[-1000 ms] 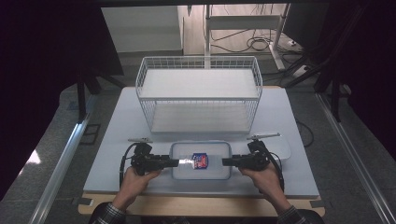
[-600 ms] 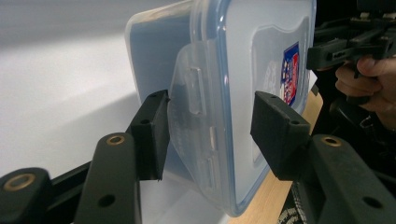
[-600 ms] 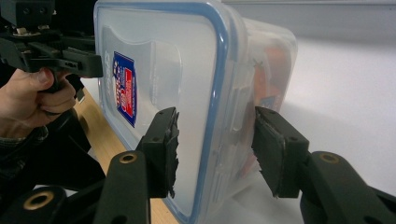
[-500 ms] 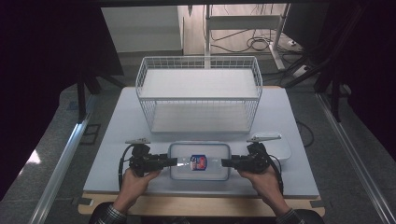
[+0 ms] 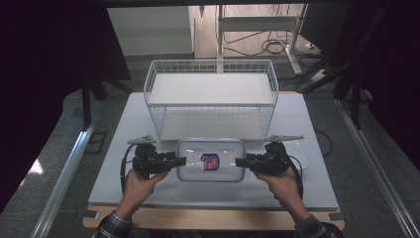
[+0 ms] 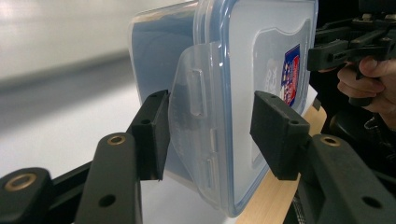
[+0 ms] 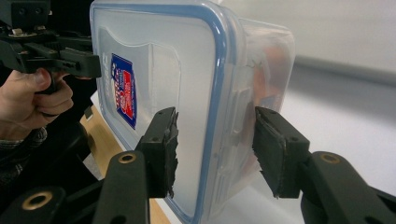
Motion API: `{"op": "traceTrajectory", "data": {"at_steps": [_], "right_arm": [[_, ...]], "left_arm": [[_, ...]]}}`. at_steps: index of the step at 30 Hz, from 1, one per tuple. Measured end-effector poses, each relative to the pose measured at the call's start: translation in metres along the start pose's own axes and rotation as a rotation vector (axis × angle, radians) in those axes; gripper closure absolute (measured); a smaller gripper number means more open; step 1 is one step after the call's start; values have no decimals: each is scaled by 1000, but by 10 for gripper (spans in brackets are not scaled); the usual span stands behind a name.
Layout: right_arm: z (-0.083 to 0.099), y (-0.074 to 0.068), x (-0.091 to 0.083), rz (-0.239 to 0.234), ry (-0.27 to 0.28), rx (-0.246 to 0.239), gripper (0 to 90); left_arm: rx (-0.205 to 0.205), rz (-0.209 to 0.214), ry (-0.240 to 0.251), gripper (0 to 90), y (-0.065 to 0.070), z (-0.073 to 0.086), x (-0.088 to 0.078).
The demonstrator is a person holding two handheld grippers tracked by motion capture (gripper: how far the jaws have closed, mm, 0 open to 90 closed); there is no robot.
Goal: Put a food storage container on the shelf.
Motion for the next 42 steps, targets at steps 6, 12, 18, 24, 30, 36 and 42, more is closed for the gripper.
{"op": "traceTrajectory", "data": {"at_steps": [6, 12, 18, 24, 30, 36, 42], "right_arm": [[-18, -5, -8, 3, 31, -25, 510], [-37, -8, -13, 4, 52, -42, 506], [-57, -12, -17, 8, 69, -63, 503], [-78, -13, -20, 9, 89, -75, 496], [-100, -17, -26, 24, 117, -95, 493], [-122, -19, -31, 35, 144, -105, 490], [-142, -16, -34, 40, 164, -100, 487]], "left_arm": [[35, -11, 20, 487, 6, -21, -8], [45, -27, 42, 487, 10, -38, -14], [58, -38, 60, 487, 13, -55, -21], [73, -52, 77, 487, 16, -75, -26], [87, -47, 98, 488, 17, -95, -31], [97, -44, 111, 490, 15, -116, -34], [102, -41, 114, 491, 12, -136, -35]]}}
Point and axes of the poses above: each handheld gripper's, and its own axes: x roughly forward along the jaws, z roughly out of its underside, y roughly to its right, the point moved 4 cm from there along x, roughly forward along the jaws, and after that the axes turned 2 degrees about z, right-handed, at the moved point
